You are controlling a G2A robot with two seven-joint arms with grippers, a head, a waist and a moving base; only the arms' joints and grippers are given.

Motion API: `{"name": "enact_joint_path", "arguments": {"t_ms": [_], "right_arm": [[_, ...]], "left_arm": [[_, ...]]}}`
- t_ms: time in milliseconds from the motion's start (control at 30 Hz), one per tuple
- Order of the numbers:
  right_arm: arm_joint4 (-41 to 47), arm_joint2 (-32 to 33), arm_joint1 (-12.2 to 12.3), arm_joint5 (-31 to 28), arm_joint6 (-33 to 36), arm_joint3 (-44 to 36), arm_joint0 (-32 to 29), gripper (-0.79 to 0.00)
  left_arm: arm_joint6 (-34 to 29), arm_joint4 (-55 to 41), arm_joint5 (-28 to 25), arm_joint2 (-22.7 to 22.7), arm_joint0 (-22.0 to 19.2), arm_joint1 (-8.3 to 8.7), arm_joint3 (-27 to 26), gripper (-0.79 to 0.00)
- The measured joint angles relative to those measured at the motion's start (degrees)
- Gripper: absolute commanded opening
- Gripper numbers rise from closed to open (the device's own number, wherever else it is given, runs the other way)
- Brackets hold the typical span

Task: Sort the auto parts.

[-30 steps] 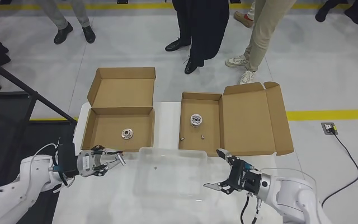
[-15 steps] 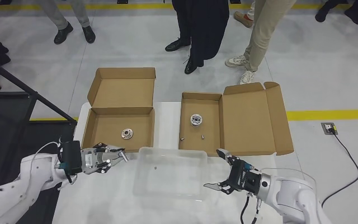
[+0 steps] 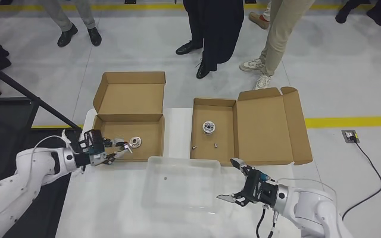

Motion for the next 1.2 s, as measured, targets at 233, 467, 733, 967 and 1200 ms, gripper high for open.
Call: {"name": "enact_joint_path", "arguments": {"t_ms": [233, 467, 733, 967, 1200], "right_arm": [[0.0, 0.0, 0.0, 0.0, 0.0, 0.0, 0.0, 0.000], [0.0, 0.0, 0.0, 0.0, 0.0, 0.0, 0.0, 0.000], [0.0, 0.0, 0.0, 0.0, 0.0, 0.0, 0.0, 0.000], [0.0, 0.0, 0.0, 0.0, 0.0, 0.0, 0.0, 0.000], [0.0, 0.0, 0.0, 0.0, 0.0, 0.0, 0.0, 0.000]], "left_arm": [[-10.0, 4.0, 4.5, 2.1, -4.0, -3.46, 5.8, -0.785], [-14.4, 7.4, 9.7, 3.5, -4.7, -5.47, 7.9, -0.785], [-14.3, 7.4, 9.6, 3.5, -4.7, -5.43, 7.9, -0.785], [-21.4, 11.3, 17.3, 3.6, -2.7, -6.14, 4.7, -0.785], [-26.7, 18.5, 23.3, 3.8, -1.6, -7.08, 2.4, -0.785]]}}
